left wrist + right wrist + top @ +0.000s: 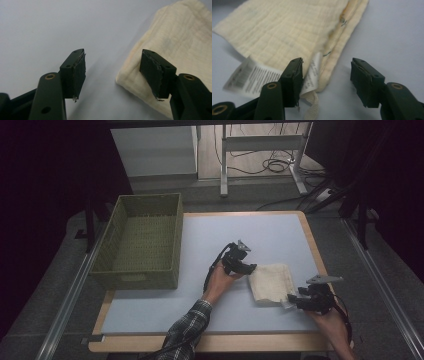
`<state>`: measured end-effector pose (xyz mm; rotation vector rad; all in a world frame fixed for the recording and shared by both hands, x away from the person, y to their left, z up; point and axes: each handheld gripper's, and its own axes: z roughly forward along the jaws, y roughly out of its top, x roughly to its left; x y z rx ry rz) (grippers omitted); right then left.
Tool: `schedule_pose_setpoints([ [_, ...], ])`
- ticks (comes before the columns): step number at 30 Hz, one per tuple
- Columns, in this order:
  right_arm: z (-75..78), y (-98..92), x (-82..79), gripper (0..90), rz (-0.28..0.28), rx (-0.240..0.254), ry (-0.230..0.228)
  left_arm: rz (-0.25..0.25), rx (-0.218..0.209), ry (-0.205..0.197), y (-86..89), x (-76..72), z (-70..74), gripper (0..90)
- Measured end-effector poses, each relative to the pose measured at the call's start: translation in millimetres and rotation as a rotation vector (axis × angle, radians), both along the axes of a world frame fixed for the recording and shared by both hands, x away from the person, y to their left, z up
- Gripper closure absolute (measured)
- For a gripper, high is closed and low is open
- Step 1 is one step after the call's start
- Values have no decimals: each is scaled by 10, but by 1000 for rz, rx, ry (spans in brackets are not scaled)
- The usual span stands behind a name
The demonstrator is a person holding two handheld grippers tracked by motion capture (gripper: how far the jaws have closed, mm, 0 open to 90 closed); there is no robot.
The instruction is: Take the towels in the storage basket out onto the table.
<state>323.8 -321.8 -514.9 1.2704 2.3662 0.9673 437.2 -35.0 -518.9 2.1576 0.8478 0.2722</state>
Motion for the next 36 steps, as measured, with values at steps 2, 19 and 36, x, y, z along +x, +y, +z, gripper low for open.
schedule_pose_setpoints([
  [2,-6,27,-4,436,-2,-7,-6,-3,5,3,4,3,-13,376],
  [19,-53,-110,95,809,8,224,141,-3,-42,46,154,19,1,369],
  [36,12,-48,72,810,33,180,121,-101,34,96,-33,-50,18,829],
])
